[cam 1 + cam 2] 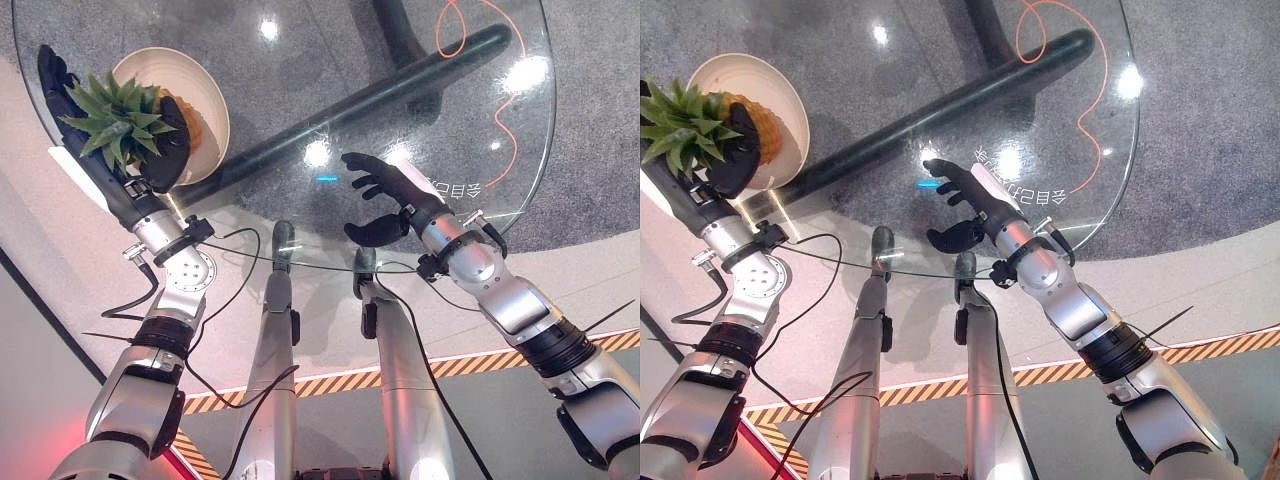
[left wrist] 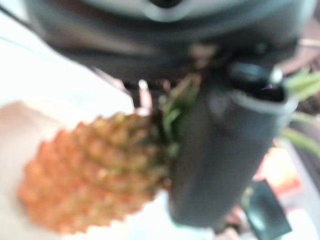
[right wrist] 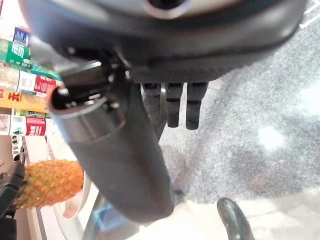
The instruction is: Pick up the fruit to the plate
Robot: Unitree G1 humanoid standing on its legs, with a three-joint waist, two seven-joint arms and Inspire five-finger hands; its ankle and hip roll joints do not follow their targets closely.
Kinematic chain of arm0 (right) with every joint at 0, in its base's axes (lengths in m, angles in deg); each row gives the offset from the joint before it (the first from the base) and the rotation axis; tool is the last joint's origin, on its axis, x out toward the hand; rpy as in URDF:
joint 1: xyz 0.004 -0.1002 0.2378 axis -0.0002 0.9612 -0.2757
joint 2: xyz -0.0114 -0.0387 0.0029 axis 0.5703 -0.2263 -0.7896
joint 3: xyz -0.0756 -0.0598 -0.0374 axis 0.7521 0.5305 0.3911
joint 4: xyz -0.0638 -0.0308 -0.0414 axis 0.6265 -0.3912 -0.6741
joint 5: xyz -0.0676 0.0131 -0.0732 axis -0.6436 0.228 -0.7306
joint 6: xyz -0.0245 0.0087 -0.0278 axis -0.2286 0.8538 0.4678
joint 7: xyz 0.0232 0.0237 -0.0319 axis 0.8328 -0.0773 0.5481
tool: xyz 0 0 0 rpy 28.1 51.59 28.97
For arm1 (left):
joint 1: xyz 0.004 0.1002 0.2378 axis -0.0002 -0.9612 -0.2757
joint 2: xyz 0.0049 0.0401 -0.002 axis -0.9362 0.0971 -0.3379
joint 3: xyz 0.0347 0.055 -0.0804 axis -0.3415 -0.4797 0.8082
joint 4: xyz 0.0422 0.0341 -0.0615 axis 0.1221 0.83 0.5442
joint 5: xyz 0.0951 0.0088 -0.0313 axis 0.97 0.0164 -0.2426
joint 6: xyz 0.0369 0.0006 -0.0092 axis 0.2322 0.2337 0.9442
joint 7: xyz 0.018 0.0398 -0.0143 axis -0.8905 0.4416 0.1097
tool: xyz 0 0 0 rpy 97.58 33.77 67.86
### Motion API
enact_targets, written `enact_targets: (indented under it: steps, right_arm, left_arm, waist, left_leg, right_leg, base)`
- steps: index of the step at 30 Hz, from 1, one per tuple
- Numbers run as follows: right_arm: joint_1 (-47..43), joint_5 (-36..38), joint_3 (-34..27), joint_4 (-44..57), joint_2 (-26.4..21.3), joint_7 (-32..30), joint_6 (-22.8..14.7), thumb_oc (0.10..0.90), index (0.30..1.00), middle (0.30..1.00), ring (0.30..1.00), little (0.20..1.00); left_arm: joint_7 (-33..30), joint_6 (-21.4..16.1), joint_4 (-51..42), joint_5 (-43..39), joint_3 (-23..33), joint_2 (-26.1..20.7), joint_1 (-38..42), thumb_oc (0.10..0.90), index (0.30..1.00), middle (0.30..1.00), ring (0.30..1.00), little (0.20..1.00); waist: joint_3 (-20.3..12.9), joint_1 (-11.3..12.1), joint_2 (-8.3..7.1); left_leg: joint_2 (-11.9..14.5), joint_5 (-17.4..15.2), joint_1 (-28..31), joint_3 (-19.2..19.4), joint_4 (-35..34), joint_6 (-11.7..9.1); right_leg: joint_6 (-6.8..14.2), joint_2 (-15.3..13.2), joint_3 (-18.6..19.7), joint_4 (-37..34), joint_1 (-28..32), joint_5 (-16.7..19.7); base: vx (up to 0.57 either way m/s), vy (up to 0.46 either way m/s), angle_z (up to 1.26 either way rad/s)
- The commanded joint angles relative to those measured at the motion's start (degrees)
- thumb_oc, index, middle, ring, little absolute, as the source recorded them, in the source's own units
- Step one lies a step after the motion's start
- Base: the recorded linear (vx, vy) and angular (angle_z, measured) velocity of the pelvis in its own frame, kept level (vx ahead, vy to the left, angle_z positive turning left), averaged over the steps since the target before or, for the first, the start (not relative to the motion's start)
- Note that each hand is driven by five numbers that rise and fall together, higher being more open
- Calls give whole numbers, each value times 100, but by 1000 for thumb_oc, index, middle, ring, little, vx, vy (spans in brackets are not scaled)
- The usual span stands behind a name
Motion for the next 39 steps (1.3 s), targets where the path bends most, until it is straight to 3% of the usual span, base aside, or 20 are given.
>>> enact_targets:
  steps: [1,11,17,21,26,39]
  right_arm:
    - [633,-46,15,517,47,175,-196,800,900,900,900,900]
    - [794,8,-44,696,-43,214,-171,800,900,900,900,900]
    - [807,51,-117,832,-103,215,-54,800,900,900,900,900]
    - [828,58,-173,885,-143,248,9,800,900,900,900,900]
    - [857,40,-227,952,-211,302,78,800,900,900,900,900]
    - [830,171,-246,1037,-445,316,71,800,900,900,900,900]
  left_arm:
    - [-28,-192,-226,-174,382,98,-281,800,900,900,900,900]
    - [-300,-406,-488,202,583,-30,-518,800,900,900,900,900]
    - [-434,-340,-725,731,645,-168,-535,800,900,900,900,900]
    - [-879,112,-852,1517,672,-259,-603,800,900,900,900,900]
    - [-1084,580,-969,1937,628,-427,-627,800,900,900,900,900]
    - [-1275,1280,-1283,2775,413,-874,-481,800,900,900,900,900]
  waist:
    - [-95,-60,-2]
    - [-95,-32,92]
    - [-95,-11,193]
    - [-95,4,275]
    - [-95,-19,339]
    - [-95,-76,389]
  left_leg:
    - [-718,-767,299,304,618,471]
    - [-694,-748,469,339,551,497]
    - [-704,-750,525,360,567,520]
    - [-711,-742,528,369,572,525]
    - [-686,-741,494,414,591,514]
    - [-656,-726,419,514,589,523]
  right_leg:
    - [436,194,-338,-1428,434,885]
    - [431,161,-326,-1417,596,839]
    - [431,143,-300,-1383,648,815]
    - [429,131,-291,-1371,645,815]
    - [422,120,-260,-1368,607,812]
    - [408,137,-200,-1390,526,829]
  base:
    - [0,0,0]
    - [0,0,0]
    - [0,0,0]
    - [0,0,0]
    - [-3,9,-2]
    - [-3,9,-3]
